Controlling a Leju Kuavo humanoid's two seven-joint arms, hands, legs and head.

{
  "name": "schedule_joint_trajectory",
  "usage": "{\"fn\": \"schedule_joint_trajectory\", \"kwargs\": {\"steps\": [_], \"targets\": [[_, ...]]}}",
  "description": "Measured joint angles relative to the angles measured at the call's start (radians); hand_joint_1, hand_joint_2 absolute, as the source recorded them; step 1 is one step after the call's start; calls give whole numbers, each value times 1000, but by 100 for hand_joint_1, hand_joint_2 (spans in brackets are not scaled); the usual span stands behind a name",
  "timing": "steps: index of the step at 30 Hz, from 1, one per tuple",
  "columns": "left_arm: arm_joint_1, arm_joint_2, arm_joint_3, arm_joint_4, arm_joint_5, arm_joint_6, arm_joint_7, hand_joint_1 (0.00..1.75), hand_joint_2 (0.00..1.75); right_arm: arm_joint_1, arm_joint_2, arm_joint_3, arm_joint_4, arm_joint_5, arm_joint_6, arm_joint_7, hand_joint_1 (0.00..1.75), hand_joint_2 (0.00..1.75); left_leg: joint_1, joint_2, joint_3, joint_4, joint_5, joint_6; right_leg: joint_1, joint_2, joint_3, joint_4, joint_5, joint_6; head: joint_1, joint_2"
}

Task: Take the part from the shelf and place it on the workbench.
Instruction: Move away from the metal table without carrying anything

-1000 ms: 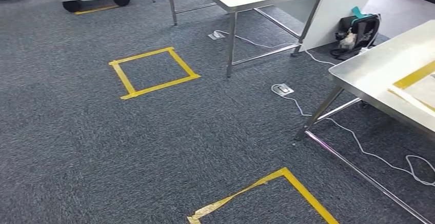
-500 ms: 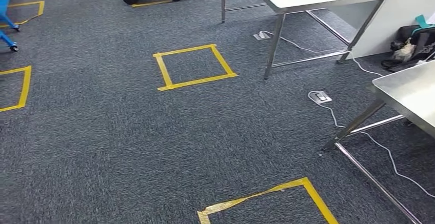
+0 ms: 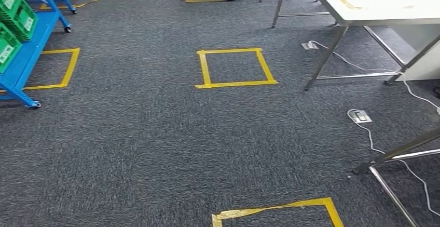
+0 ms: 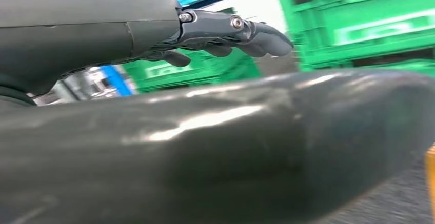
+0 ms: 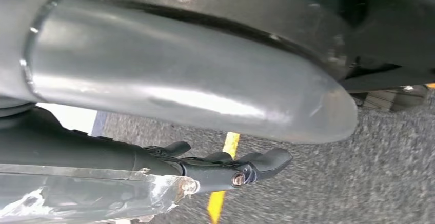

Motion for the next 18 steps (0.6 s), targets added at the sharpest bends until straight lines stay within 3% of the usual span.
{"fn": "schedule_joint_trajectory", "kwargs": {"steps": [2,4,6,8,10,12,14,15,16,17,18], "targets": [[0,-1,0,0,0,0,0,0,0,0,0,1,0,0,0,0,0,0,-3,-33,0,0,2,1,2,19,38,-102,72,-14,0,0],[0,-4,0,4,0,0,0,0,0,-1,0,1,0,-2,0,-1,0,0,-4,-62,0,0,5,-2,4,65,95,-235,134,-24,0,0],[2,-6,0,10,0,0,4,0,0,-3,-1,1,1,-4,-1,-2,0,0,-3,-84,-4,-1,9,-10,7,83,118,-284,152,-25,-1,0],[7,-9,-1,16,-1,0,12,0,0,-6,0,1,1,-6,-1,-2,0,0,0,-99,-10,-3,14,-21,8,60,124,-291,160,-28,0,0],[10,-12,-2,23,-1,0,19,0,0,-8,1,1,1,-7,-4,-3,0,0,-3,-59,-27,27,-11,-30,4,36,128,-303,172,-37,-4,0],[6,-15,-5,29,-1,0,25,0,0,-5,1,2,1,-8,-7,-3,0,0,-6,5,-75,129,-77,-38,3,8,127,-310,177,-43,-8,0],[2,-18,-6,34,-1,0,27,0,0,-1,1,2,1,-9,-8,-3,0,0,-3,28,-125,244,-126,-46,4,-24,125,-310,177,-44,-9,0],[2,-20,-6,36,-1,0,27,0,0,1,1,2,1,-9,-8,-3,0,0,0,32,-132,263,-125,-49,3,-39,124,-310,176,-44,-9,0],[4,-22,-6,38,-1,0,27,0,0,1,1,2,1,-9,-9,-2,0,0,3,36,-120,245,-105,-53,2,-54,124,-309,175,-43,-8,0],[5,-23,-7,40,-1,0,27,0,0,0,1,3,1,-9,-9,-2,0,0,6,45,-90,194,-73,-56,1,-67,125,-309,173,-40,-9,0],[4,-23,-7,42,0,0,27,0,0,-1,1,3,1,-9,-10,-1,0,0,8,69,-50,126,-41,-60,2,-80,126,-307,171,-36,-9,0]]}}
